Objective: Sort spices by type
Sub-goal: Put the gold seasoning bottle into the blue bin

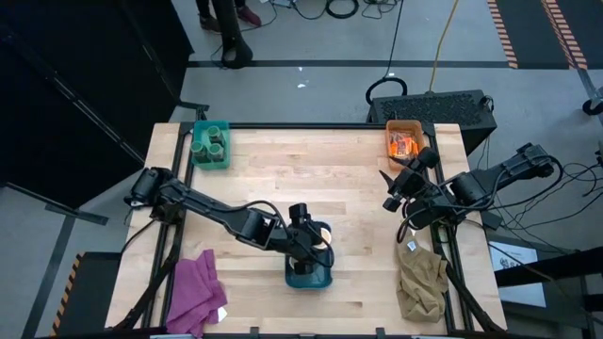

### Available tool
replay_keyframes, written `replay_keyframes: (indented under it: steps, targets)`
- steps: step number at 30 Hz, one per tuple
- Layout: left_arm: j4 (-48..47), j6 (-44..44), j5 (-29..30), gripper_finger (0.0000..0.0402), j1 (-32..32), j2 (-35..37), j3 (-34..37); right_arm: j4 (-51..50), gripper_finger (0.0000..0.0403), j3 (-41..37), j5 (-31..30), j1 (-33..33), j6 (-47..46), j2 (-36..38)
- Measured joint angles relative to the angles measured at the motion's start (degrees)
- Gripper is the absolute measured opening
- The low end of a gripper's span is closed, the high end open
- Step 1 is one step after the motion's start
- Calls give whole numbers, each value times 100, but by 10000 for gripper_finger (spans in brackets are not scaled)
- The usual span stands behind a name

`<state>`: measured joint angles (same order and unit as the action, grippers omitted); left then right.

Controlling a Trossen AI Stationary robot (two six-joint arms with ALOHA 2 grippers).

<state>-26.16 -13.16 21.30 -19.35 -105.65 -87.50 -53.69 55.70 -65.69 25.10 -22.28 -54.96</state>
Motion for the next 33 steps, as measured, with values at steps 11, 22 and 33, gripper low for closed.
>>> replay_keyframes:
  steps: [11, 22, 33]
  targets:
    - [59, -1, 89, 290, 0, 0, 0, -2, 194, 0, -2, 2, 0, 0]
    - [34, 1, -8, 293, 28, -257, 11, -7, 194, 0, -2, 2, 0, 0]
    - [71, 0, 46, 294, 73, -490, 9, -109, 194, 0, -9, 2, -85, -2]
